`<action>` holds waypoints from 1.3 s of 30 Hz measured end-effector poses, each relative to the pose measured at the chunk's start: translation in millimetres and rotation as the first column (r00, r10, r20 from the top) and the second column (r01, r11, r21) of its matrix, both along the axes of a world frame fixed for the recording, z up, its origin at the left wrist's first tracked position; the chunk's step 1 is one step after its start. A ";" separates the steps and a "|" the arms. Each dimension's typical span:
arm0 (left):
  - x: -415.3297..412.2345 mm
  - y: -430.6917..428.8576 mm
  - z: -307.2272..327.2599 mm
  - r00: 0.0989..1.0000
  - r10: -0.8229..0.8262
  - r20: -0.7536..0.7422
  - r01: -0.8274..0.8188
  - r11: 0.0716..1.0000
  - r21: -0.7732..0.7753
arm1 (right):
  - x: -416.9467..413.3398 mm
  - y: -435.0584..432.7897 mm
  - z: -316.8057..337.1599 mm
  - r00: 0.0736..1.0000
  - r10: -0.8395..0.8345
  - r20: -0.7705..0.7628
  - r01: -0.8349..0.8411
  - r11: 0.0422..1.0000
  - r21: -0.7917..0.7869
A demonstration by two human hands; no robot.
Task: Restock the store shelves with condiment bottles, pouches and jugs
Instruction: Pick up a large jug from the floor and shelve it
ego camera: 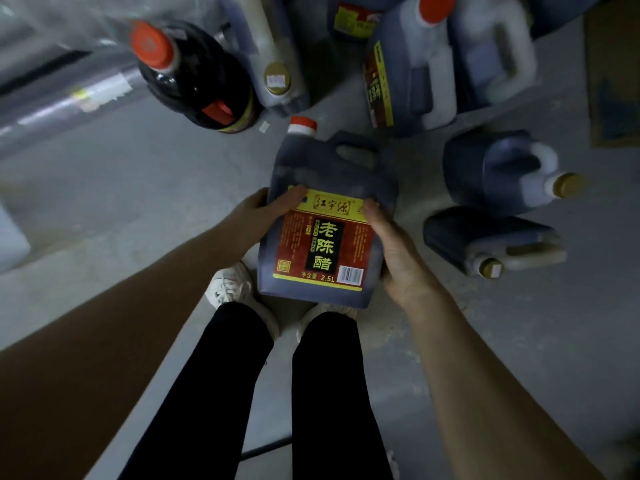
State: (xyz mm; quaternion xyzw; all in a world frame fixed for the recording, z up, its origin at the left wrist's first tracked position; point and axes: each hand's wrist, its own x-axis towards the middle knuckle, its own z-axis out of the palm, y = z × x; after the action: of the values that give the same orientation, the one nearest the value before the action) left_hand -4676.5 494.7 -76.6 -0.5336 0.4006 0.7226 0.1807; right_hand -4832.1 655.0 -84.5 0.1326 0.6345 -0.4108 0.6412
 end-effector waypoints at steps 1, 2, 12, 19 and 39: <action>-1.0 -1.7 11.9 1.000 0.010 0.007 -0.010 1.000 -0.012 | 0.1 -1.6 10.7 1.000 0.002 -0.005 -0.002 1.000 -0.007; -2.6 -3.8 24.7 1.000 0.021 0.017 -0.021 0.999 -0.028 | -0.1 -3.3 22.8 1.000 0.006 -0.013 -0.006 1.000 -0.013; -15.8 -23.2 185.2 0.997 0.075 0.004 -0.074 0.988 -0.135 | -13.3 -32.4 183.3 0.984 0.021 -0.174 -0.017 0.999 0.027; -14.7 -30.3 319.7 0.986 0.151 -0.070 -0.162 0.970 -0.183 | -13.7 -48.8 316.5 0.959 0.045 -0.281 -0.053 0.998 -0.020; -1.2 -101.9 647.7 0.907 0.108 -0.407 -0.330 0.781 -0.530 | -4.3 -135.2 661.8 0.743 -0.064 -0.666 -0.191 0.933 -0.303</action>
State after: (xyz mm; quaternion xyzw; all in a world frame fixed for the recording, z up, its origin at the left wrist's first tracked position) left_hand -4677.8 392.8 571.1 -0.4672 0.5638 0.6631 -0.1550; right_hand -4836.4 519.8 577.3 -0.1618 0.7410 -0.5151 0.3993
